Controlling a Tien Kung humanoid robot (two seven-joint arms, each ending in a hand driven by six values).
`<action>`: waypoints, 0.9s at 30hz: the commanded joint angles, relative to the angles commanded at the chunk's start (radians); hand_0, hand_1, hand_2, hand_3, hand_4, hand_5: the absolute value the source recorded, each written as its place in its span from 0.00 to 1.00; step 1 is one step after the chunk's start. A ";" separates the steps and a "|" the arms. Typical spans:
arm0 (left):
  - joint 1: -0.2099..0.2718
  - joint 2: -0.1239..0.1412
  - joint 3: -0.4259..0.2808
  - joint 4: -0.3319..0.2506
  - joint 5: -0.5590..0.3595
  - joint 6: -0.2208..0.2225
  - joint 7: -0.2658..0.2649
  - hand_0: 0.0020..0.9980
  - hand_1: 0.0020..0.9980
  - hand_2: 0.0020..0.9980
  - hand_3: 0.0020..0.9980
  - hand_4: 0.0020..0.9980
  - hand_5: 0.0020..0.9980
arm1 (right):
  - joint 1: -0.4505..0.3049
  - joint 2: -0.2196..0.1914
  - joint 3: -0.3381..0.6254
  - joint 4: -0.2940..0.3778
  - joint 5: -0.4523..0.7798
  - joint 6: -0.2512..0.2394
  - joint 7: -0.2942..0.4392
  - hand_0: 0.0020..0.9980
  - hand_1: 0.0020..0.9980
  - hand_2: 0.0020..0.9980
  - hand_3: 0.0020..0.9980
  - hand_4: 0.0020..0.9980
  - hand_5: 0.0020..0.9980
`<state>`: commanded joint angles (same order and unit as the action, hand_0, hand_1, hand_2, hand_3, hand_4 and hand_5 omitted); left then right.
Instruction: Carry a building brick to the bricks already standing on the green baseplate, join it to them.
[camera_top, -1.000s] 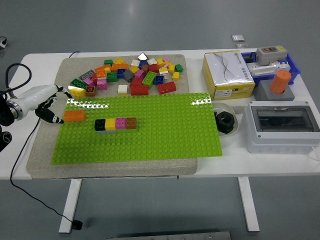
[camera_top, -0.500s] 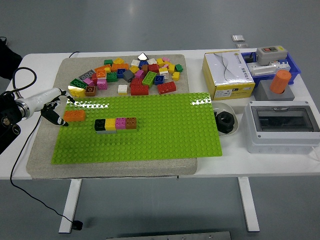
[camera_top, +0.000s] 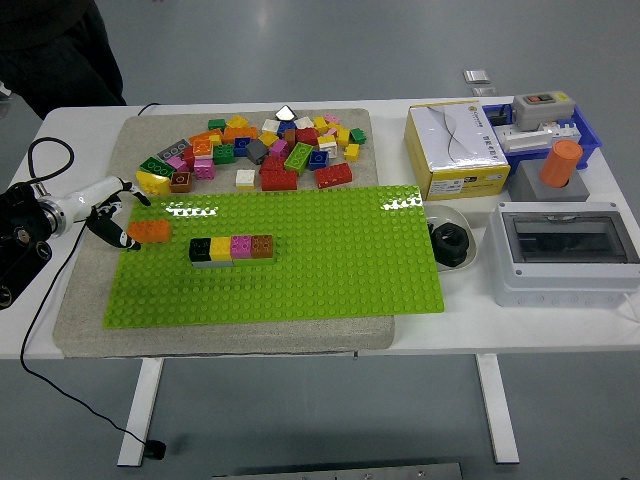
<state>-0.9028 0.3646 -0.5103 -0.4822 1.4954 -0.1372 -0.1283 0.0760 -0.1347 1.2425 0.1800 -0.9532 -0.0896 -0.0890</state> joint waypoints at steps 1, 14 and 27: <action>-0.001 -0.005 -0.001 0.008 -0.002 0.000 0.000 0.08 0.00 0.00 0.71 0.98 0.00 | 0.000 0.001 0.000 0.000 -0.002 0.000 0.000 0.63 0.47 0.62 0.71 0.73 0.88; -0.001 -0.035 -0.002 0.051 -0.024 -0.002 -0.004 0.09 0.00 0.00 0.57 0.70 0.00 | 0.001 0.002 -0.005 0.000 0.000 -0.003 0.006 0.63 0.47 0.62 0.71 0.74 0.89; 0.010 -0.053 0.005 0.070 -0.049 0.000 -0.009 0.09 0.00 0.00 0.50 0.56 0.00 | 0.000 0.001 -0.022 0.000 0.017 -0.005 0.016 0.63 0.47 0.62 0.71 0.74 0.89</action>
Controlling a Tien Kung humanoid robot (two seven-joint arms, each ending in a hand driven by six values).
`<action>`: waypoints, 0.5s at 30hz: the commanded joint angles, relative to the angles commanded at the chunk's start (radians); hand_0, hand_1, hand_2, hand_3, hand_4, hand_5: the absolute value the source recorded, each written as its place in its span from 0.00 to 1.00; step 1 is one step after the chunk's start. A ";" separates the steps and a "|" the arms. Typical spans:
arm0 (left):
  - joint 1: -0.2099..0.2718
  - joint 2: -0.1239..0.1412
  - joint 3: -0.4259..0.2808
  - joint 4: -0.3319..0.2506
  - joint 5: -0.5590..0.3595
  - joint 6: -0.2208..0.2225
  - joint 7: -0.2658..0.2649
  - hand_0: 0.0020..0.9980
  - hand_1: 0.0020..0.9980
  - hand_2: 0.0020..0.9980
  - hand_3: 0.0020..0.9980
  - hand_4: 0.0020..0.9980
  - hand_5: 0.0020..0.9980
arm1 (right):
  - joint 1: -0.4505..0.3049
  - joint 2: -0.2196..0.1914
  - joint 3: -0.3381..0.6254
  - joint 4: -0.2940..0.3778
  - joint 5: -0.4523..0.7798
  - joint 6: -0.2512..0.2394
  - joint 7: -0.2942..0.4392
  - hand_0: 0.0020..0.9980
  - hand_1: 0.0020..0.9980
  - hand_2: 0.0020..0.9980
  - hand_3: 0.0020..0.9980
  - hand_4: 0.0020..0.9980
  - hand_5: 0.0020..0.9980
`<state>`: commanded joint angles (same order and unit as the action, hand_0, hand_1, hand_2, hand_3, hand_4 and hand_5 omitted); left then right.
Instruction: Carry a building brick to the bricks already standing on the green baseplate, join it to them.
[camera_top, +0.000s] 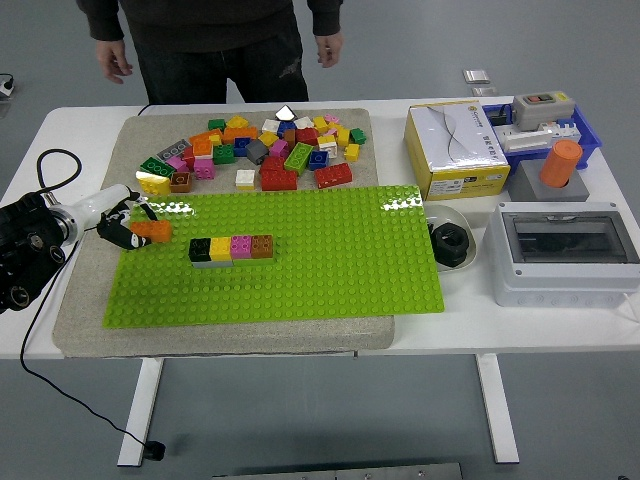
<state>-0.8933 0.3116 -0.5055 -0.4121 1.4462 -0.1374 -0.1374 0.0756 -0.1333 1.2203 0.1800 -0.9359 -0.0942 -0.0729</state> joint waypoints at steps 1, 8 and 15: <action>0.001 -0.001 0.001 0.001 -0.002 0.000 -0.001 0.09 0.00 0.00 0.50 0.56 0.00 | 0.000 0.000 -0.002 0.000 0.002 0.000 0.001 0.63 0.47 0.62 0.71 0.74 0.89; 0.005 -0.005 0.008 0.004 -0.016 -0.001 -0.003 0.09 0.00 0.00 0.49 0.57 0.00 | -0.001 -0.001 -0.013 0.000 0.012 -0.001 0.005 0.63 0.47 0.61 0.71 0.74 0.89; 0.005 -0.002 0.017 0.000 -0.027 -0.002 -0.006 0.08 0.00 0.00 0.46 0.59 0.00 | -0.001 -0.001 -0.017 0.000 0.013 -0.002 0.005 0.63 0.47 0.61 0.71 0.74 0.89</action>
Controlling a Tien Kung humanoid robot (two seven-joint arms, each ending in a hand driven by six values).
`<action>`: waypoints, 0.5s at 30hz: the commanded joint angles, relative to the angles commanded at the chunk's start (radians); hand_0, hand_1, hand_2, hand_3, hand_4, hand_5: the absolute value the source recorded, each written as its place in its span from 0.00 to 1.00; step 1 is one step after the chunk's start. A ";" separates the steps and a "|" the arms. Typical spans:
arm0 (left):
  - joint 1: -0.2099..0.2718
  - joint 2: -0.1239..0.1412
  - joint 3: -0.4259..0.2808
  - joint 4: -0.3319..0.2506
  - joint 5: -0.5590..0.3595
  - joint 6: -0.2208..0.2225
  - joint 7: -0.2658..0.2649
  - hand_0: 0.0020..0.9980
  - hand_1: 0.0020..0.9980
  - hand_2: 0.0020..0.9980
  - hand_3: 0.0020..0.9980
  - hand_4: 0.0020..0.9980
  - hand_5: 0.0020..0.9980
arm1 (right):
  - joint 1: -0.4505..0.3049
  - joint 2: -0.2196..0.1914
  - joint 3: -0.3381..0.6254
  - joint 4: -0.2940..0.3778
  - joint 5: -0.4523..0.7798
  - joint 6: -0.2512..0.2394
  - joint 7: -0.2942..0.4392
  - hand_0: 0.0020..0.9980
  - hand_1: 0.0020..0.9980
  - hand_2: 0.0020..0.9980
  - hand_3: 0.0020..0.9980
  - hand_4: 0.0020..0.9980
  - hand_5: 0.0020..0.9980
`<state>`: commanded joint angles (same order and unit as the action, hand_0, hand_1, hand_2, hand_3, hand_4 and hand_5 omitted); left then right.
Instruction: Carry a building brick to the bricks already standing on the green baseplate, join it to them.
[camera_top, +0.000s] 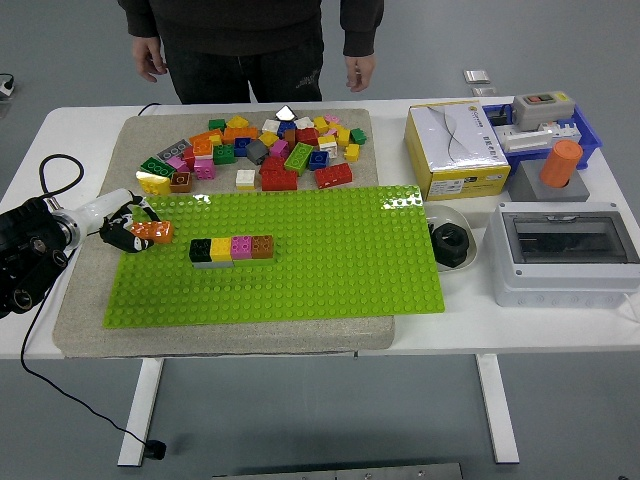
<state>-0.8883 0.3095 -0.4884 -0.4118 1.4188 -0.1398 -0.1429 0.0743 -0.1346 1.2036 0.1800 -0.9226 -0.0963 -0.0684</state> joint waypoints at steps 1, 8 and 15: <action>0.000 0.000 0.001 -0.001 -0.001 0.000 -0.001 0.08 0.00 0.00 0.46 0.59 0.00 | 0.000 0.000 0.000 0.000 0.000 0.000 0.000 0.63 0.47 0.61 0.71 0.74 0.89; 0.001 0.005 0.006 -0.005 -0.008 0.003 -0.003 0.08 0.00 0.00 0.43 0.60 0.00 | -0.001 -0.001 -0.001 0.000 0.000 0.000 0.000 0.63 0.47 0.61 0.71 0.74 0.89; 0.003 0.025 -0.009 -0.024 -0.001 0.004 0.003 0.08 0.00 0.00 0.41 0.60 0.00 | -0.003 -0.002 0.001 0.000 -0.002 0.000 -0.002 0.63 0.47 0.61 0.71 0.74 0.89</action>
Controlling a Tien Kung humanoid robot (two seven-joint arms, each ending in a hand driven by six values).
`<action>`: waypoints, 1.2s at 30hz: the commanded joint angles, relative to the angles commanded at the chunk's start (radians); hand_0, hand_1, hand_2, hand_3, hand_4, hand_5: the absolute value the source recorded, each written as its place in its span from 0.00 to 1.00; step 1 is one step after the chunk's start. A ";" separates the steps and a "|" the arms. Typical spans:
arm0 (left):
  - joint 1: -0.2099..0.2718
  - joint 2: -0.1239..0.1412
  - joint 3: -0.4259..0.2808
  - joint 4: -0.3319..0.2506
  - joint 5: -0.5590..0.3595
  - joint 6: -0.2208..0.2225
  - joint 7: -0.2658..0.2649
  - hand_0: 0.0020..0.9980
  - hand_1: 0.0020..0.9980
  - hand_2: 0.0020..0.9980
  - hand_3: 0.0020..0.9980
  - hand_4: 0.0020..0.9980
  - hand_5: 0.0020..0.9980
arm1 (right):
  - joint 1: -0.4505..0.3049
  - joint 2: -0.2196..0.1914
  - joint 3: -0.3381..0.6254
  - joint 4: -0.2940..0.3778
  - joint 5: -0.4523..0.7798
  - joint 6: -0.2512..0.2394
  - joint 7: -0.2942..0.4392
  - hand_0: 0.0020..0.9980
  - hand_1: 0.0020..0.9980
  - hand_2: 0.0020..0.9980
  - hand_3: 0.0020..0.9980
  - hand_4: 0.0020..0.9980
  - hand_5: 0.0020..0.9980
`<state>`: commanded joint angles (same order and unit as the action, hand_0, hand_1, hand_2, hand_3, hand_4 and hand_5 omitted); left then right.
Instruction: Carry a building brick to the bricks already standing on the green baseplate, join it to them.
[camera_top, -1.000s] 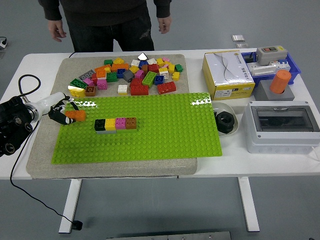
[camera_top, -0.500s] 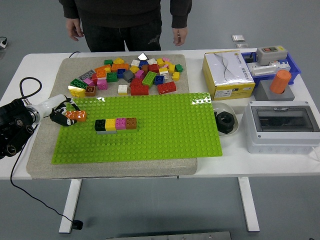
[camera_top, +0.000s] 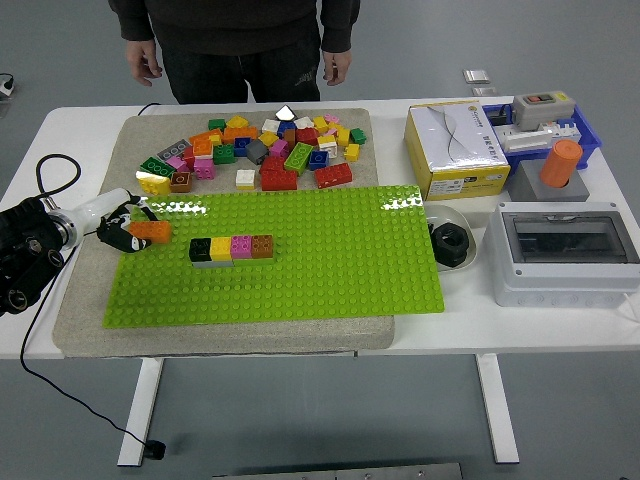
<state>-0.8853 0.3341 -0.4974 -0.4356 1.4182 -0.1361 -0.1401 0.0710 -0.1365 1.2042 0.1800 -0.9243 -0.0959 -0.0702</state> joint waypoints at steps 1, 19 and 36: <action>0.000 0.005 -0.005 -0.005 0.003 -0.001 0.002 0.08 0.00 0.00 0.41 0.60 0.00 | 0.000 0.000 0.000 0.000 0.000 0.000 0.000 0.63 0.47 0.61 0.71 0.74 0.89; 0.008 0.148 0.035 -0.200 -0.039 -0.042 0.062 0.08 0.00 0.00 0.41 0.58 0.00 | -0.017 -0.003 0.015 0.000 0.001 0.000 -0.001 0.63 0.46 0.61 0.71 0.74 0.89; 0.054 0.258 -0.009 -0.666 -0.207 0.002 0.350 0.09 0.00 0.00 0.41 0.56 0.00 | -0.037 -0.003 0.015 0.000 0.016 -0.001 0.004 0.63 0.46 0.61 0.71 0.74 0.90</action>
<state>-0.8316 0.5925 -0.5059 -1.1013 1.2110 -0.1345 0.2098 0.0337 -0.1393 1.2196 0.1800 -0.9088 -0.0969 -0.0663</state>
